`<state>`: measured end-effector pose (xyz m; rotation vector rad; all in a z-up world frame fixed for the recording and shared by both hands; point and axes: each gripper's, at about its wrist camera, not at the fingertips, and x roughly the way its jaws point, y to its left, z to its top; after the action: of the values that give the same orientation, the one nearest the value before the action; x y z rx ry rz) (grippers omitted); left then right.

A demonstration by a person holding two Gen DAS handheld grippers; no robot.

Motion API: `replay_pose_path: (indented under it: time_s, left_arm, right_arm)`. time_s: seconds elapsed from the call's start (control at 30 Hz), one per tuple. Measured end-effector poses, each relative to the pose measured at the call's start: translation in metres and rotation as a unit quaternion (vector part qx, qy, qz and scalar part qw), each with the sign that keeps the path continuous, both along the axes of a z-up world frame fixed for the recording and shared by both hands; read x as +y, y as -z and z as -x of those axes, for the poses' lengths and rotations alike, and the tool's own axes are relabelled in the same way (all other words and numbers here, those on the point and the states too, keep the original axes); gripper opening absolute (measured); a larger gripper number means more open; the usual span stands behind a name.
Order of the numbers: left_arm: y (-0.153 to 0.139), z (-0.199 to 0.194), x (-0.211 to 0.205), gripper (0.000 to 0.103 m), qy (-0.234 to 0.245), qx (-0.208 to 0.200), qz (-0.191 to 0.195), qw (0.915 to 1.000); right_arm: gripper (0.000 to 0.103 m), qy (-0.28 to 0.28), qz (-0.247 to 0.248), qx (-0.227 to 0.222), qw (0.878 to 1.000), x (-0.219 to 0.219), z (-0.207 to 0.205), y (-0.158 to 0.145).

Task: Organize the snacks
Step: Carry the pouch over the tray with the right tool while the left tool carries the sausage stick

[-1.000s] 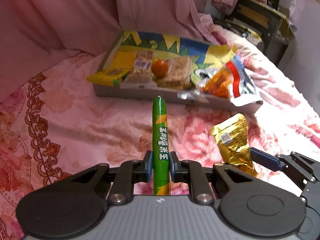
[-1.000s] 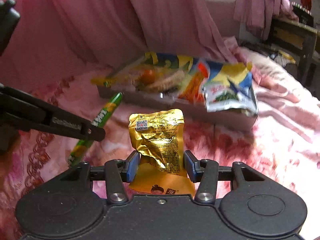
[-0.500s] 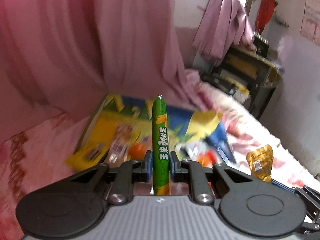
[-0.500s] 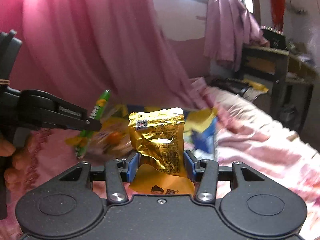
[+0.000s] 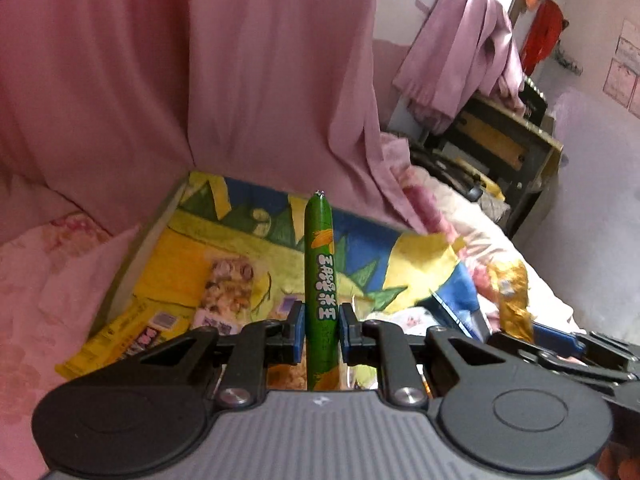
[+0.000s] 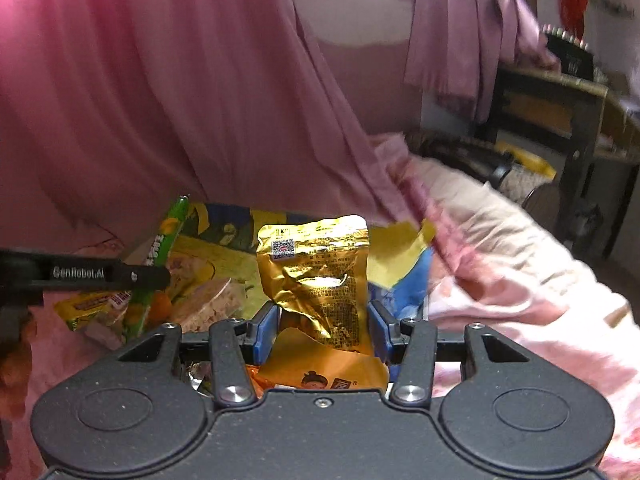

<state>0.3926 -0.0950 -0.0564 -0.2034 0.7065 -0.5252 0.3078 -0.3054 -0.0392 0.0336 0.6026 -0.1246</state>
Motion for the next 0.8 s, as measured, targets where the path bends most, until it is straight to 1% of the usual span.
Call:
replay_pose_path:
  time_s: [0.1, 0.27, 0.33, 0.43, 0.5, 0.63, 0.73, 0.8]
  left_arm:
    - [0.009, -0.001, -0.006, 0.019, 0.007, 0.007, -0.006, 0.9999]
    - [0.012, 0.0, -0.006, 0.019, 0.005, 0.008, -0.01, 0.9999]
    - [0.012, 0.0, -0.006, 0.019, 0.005, 0.008, -0.01, 0.9999]
    - [0.013, -0.001, -0.008, 0.019, 0.005, 0.011, -0.013, 0.9998]
    - [0.015, -0.001, -0.008, 0.019, 0.005, 0.016, -0.015, 0.9997]
    - [0.016, 0.0, -0.011, 0.019, 0.006, 0.016, -0.019, 0.9997]
    - [0.015, 0.002, -0.011, 0.019, 0.003, 0.014, -0.02, 0.9997]
    - [0.014, 0.002, -0.01, 0.021, 0.003, 0.015, -0.017, 0.9997]
  right_arm:
    - [0.05, -0.006, 0.016, 0.014, 1.0, 0.008, -0.009, 0.01]
    - [0.05, 0.005, 0.024, 0.013, 1.0, 0.005, -0.013, 0.015]
    - [0.051, 0.014, 0.02, 0.012, 1.0, 0.003, -0.012, 0.014]
    - [0.052, 0.018, -0.002, 0.014, 1.0, -0.002, -0.013, 0.017]
    - [0.053, 0.02, -0.003, 0.014, 1.0, -0.002, -0.013, 0.018]
    - [0.06, 0.018, -0.009, 0.008, 1.0, -0.003, -0.011, 0.016]
    - [0.062, 0.017, -0.01, 0.004, 1.0, -0.002, -0.01, 0.015]
    - [0.063, 0.017, -0.009, 0.003, 1.0, -0.001, -0.009, 0.014]
